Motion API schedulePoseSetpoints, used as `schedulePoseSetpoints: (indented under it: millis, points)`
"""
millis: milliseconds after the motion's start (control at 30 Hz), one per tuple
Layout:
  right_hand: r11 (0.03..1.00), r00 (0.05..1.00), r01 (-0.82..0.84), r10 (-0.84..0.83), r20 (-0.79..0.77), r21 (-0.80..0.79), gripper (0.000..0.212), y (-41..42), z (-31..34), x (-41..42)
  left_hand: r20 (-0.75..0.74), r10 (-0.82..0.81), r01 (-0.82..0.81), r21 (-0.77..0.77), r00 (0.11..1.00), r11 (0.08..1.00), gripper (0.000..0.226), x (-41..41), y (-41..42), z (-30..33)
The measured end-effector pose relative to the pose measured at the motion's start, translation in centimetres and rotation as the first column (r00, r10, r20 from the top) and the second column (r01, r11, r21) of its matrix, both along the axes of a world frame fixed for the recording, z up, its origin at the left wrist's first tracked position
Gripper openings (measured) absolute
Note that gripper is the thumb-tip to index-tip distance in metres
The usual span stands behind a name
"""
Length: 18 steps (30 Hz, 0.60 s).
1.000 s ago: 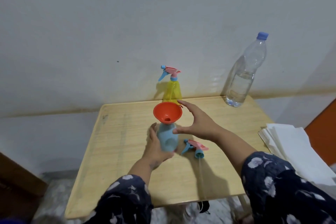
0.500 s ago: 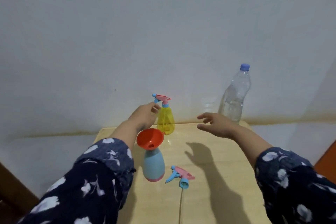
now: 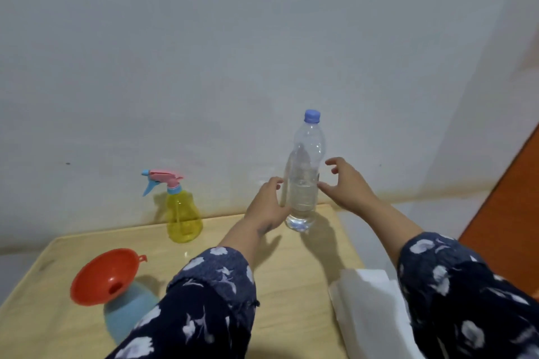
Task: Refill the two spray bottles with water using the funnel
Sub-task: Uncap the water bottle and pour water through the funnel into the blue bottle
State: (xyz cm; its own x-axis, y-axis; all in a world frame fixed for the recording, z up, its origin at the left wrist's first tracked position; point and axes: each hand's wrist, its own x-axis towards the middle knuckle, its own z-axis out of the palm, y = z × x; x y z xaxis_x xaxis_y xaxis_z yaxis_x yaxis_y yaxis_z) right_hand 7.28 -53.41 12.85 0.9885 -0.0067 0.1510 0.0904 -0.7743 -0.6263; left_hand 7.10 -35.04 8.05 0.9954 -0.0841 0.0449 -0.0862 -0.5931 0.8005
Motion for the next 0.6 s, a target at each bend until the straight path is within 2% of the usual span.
schedulePoseSetpoints:
  millis: [100, 233, 467, 600]
  points:
    - [0.978, 0.998, -0.055, 0.058, -0.014, 0.202, 0.088, -0.5, -1.8, 2.1, -0.03, 0.056, -0.059, -0.096, 0.998, 0.994, 0.085, 1.7, -2.5, -2.4]
    - [0.91, 0.989, -0.148, 0.126, 0.083, 0.388, 0.104, 0.7, -2.9, 5.2, -0.031, 0.109, -0.113, -0.233, 0.994, 0.966, 0.1, 4.0, -4.7, -5.1]
    - [0.873, 0.985, -0.125, 0.052, 0.165, 0.472, 0.106, 2.1, -3.9, 8.2, 0.0, 0.158, -0.147, -0.37, 0.987, 0.917, 0.101, 6.9, -6.6, -7.1]
    - [0.855, 0.983, -0.113, 0.022, 0.184, 0.505, 0.103, 2.0, -4.2, 7.3, 0.021, 0.161, -0.141, -0.376, 0.987, 0.916, 0.099, 6.1, -6.5, -7.4]
